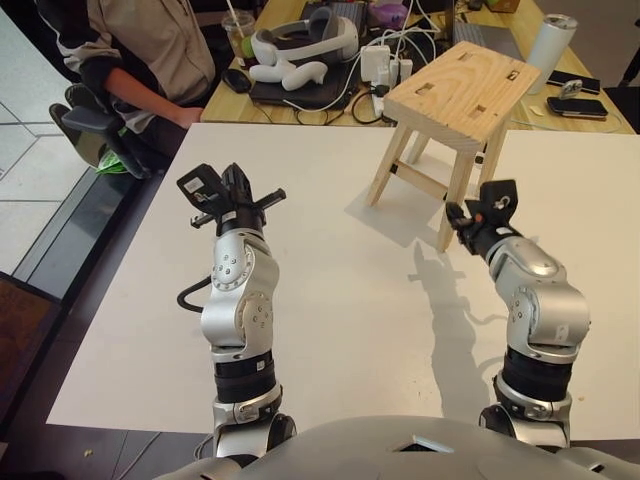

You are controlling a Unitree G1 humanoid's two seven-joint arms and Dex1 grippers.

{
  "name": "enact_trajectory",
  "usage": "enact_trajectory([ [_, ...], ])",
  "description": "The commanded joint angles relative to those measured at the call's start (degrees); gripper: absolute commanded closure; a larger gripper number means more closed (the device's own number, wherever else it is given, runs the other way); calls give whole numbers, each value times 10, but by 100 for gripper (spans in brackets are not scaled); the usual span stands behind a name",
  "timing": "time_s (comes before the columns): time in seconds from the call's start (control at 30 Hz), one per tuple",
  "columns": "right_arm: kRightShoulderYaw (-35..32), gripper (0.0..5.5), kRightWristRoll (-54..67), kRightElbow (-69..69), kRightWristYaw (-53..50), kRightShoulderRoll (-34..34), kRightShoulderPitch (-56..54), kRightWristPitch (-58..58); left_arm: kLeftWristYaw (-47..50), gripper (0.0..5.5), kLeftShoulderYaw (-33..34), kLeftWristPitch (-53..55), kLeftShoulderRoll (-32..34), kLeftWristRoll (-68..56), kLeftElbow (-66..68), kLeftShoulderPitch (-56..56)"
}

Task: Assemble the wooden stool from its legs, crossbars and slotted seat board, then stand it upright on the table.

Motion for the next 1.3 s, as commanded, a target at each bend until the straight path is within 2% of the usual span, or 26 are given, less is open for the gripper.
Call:
enact_trajectory([
  [0.03,3,451,23,-34,-9,-4,3,35,6,533,4,7,-16,6,-9,-6],
  [0.2,45,529,70,-82,34,-30,32,-54,2,533,-1,8,-16,10,-14,-1],
  [0.3,64,529,84,-78,36,-32,51,-118,-13,533,-40,7,-24,20,-25,27],
  [0.47,112,529,66,-37,-8,4,98,-320,-51,533,-167,-13,-9,76,-41,76],
  [0.53,139,529,73,-19,-12,19,114,-362,-51,533,-252,-52,22,166,-55,86],
  [0.6,161,529,76,-4,-11,23,124,-389,-76,533,-289,-88,25,186,-59,95],
  [0.7,183,529,79,21,-20,34,129,-415,-126,533,-281,-109,-5,118,-49,104],
  [0.83,198,529,84,42,-31,38,136,-426,-167,533,-273,-80,-21,49,-32,111],
  [1.1,217,529,77,70,-42,31,137,-409,-199,533,-276,-86,-21,12,-15,108],
  [1.3,206,529,89,76,-46,33,124,-408,-180,533,-255,-97,-31,17,-9,105],
])
